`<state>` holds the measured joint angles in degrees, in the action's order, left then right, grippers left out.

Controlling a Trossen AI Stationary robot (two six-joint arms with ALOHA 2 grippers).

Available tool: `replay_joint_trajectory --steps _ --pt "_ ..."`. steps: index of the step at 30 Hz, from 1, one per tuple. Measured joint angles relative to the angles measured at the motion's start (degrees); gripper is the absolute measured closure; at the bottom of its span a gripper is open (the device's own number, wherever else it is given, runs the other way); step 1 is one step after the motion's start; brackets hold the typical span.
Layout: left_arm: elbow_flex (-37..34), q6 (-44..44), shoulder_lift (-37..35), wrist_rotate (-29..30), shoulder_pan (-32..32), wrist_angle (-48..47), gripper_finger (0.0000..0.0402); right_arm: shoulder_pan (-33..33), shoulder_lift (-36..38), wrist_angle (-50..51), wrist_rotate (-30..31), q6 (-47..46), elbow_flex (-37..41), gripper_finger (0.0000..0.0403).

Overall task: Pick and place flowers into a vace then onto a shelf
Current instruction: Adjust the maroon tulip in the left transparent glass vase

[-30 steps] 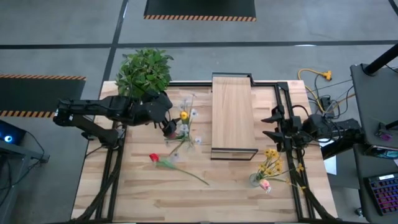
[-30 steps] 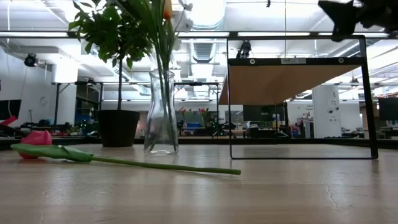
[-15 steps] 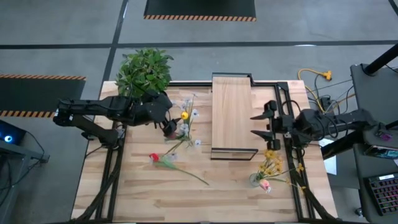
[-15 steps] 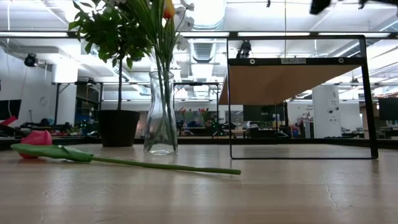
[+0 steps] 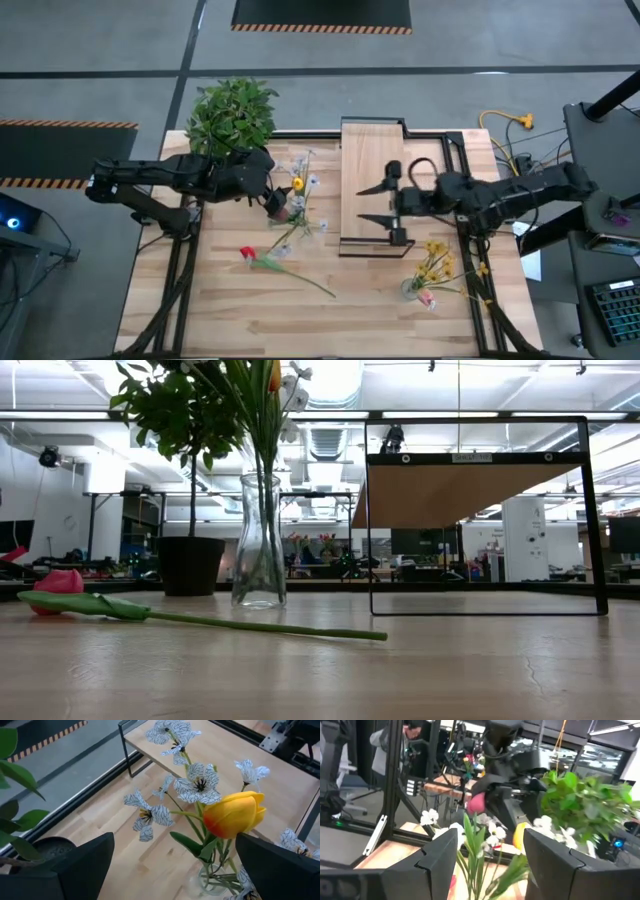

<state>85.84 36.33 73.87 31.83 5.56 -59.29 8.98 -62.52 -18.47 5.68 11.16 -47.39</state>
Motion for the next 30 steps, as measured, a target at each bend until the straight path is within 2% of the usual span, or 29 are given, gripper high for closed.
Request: replay_joint_trajectory --steps 10,18,30 --pt "0.0 2.3 0.0 1.6 0.0 0.2 0.0002 4.0 -13.5 0.8 -0.4 6.4 -12.5 0.0184" --pt "0.0 3.2 0.0 1.6 0.0 0.3 0.0002 4.4 -23.9 2.5 0.3 10.2 -19.8 0.0184" --pt "0.0 4.9 0.0 1.5 0.0 1.7 0.0002 2.6 -29.3 2.2 2.3 11.9 -26.2 0.0184"
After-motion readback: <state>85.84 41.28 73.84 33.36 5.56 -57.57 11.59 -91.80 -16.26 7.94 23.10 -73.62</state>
